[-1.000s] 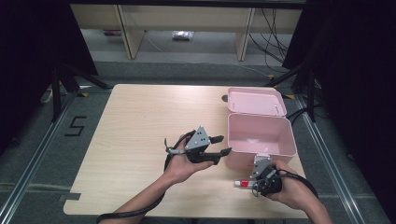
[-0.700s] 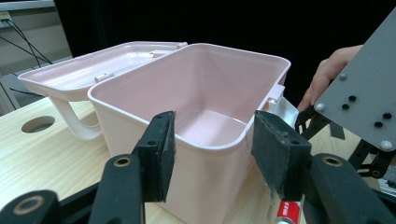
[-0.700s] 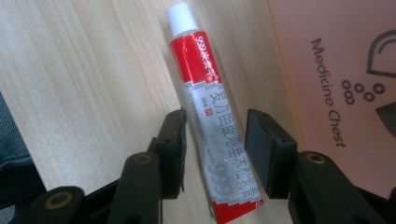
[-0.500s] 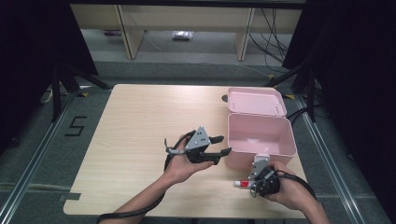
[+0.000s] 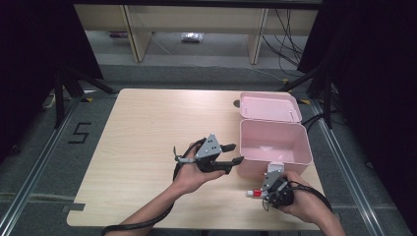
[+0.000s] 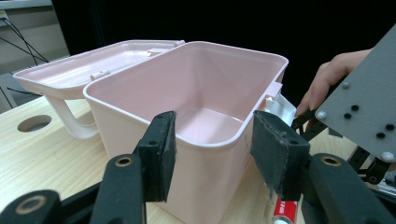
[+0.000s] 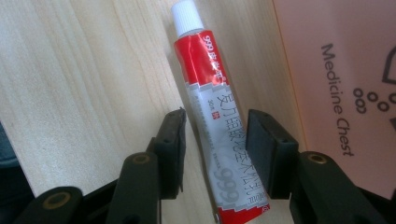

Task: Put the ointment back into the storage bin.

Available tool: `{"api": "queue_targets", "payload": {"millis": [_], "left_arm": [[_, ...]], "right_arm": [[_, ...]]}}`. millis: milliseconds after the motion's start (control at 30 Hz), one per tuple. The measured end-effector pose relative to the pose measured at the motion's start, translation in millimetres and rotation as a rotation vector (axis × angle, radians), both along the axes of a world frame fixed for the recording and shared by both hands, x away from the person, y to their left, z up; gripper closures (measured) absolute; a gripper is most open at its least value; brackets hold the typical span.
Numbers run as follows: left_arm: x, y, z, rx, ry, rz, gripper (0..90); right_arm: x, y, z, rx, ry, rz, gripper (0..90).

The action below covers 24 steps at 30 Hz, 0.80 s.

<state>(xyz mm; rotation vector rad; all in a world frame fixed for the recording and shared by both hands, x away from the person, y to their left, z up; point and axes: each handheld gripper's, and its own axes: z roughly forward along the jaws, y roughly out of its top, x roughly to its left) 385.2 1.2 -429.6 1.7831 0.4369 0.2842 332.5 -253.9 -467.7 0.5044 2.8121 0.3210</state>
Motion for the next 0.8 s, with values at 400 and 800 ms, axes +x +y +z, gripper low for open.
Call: {"api": "queue_targets", "payload": {"millis": [400, 800], "left_arm": [[-0.4, -1.0, -0.7, 0.000, -0.001, -0.002, 49.8], [-0.1, -1.2, 0.2, -0.001, -0.001, -0.005, 49.9]], "right_arm": [[-1.0, -0.5, -1.4, 0.012, -0.028, 0.003, 57.6], [-4.6, 2.2, -2.3, -0.025, -0.014, 0.044, 59.6]]}}
